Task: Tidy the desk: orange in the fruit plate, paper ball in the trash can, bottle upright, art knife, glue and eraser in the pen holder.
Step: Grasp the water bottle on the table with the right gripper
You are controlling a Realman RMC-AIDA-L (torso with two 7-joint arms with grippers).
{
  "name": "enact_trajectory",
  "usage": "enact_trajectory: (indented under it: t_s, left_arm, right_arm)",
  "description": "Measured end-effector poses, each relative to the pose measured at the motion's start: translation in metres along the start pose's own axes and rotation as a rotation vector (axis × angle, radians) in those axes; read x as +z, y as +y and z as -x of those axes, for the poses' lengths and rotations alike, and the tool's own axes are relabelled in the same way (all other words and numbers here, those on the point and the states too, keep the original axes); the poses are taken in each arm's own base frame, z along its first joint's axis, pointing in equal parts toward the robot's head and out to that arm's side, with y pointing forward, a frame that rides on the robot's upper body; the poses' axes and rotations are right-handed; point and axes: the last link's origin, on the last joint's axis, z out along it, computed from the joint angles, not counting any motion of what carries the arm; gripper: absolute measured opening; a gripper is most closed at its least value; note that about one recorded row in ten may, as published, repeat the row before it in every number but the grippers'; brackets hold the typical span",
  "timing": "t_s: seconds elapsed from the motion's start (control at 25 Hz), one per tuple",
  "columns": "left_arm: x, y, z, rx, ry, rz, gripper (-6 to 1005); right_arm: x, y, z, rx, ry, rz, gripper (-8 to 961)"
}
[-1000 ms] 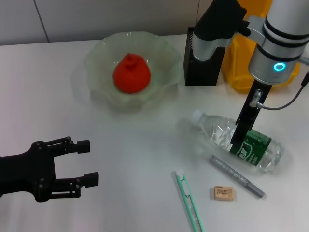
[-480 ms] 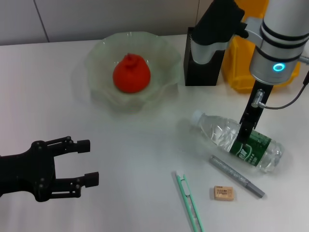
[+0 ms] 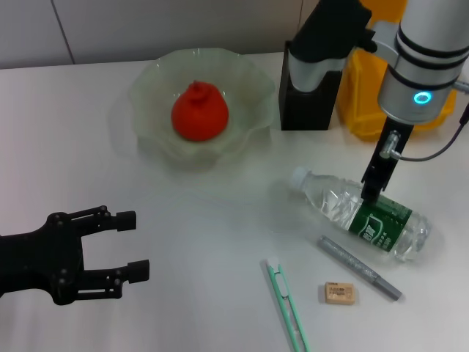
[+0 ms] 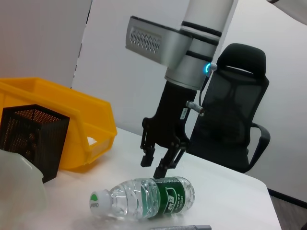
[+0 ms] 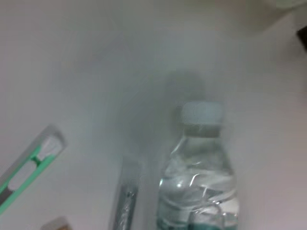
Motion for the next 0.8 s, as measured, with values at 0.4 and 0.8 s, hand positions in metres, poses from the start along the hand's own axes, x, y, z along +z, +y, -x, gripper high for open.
enact_trajectory:
  t_s: [0.4,0.8]
  left_arm:
    - [-0.0002,0.0002,0.0005,-0.001,0.0,-0.001,820]
    - [-0.0003,0.0003,0.0005,0.0,0.0,-0.001,819]
  right_arm:
    - [-0.0024,0.0016,-0.0022,0.001,0.001,0.004,627]
    - [-0.0028,0.0048,-0.0026,0.009,0.017,0.014,838]
